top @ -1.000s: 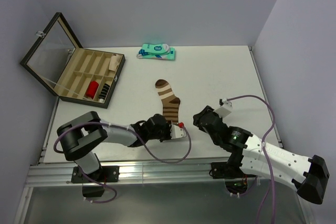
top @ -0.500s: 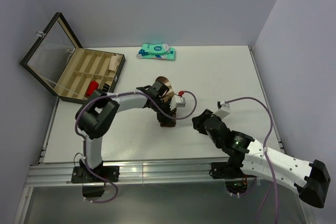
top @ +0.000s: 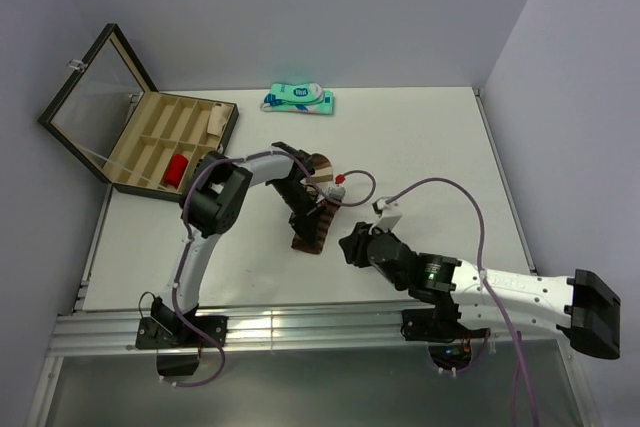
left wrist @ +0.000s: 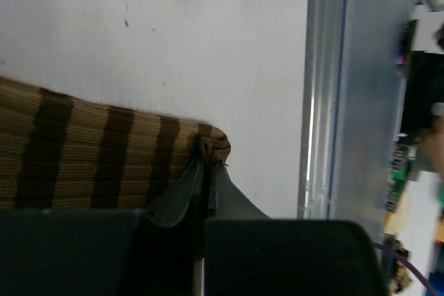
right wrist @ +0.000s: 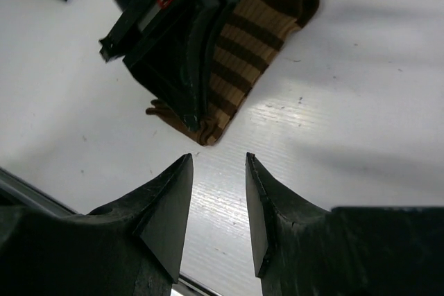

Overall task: Roll the socks
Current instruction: Roll the sock at the center of the board.

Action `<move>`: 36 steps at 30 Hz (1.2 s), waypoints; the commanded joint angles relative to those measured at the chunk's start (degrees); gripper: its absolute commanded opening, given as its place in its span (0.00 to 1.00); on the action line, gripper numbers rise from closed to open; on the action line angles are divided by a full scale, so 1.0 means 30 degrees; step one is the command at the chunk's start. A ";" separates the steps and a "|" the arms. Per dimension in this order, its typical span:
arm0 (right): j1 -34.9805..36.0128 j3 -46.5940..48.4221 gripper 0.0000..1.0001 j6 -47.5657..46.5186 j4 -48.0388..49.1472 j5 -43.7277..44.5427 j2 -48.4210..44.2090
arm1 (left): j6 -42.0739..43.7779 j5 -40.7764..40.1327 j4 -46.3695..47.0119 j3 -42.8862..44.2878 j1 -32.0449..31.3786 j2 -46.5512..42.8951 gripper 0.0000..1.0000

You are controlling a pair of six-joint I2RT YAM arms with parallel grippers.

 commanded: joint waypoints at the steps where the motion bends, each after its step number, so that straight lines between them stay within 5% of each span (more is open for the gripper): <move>1: 0.0804 0.0940 0.43 -0.2062 0.2731 0.0168 0.1115 | 0.3108 0.0483 -0.4955 0.1320 0.0488 0.1601 0.00; 13: 0.3238 0.4863 0.44 -0.5989 0.4671 -0.0681 0.9606 | 0.2142 -0.0310 -0.4928 0.1556 0.0986 0.3683 0.00; 29: 0.3268 0.7092 0.43 -0.8187 0.5726 -0.4753 1.3480 | 0.0794 -0.0896 -0.4958 0.1938 0.1162 0.4943 0.01; 36: 0.3239 0.7591 0.42 -0.8744 0.5345 -0.4375 1.4828 | 0.0647 -0.1130 -0.4957 0.1909 0.1162 0.4914 0.01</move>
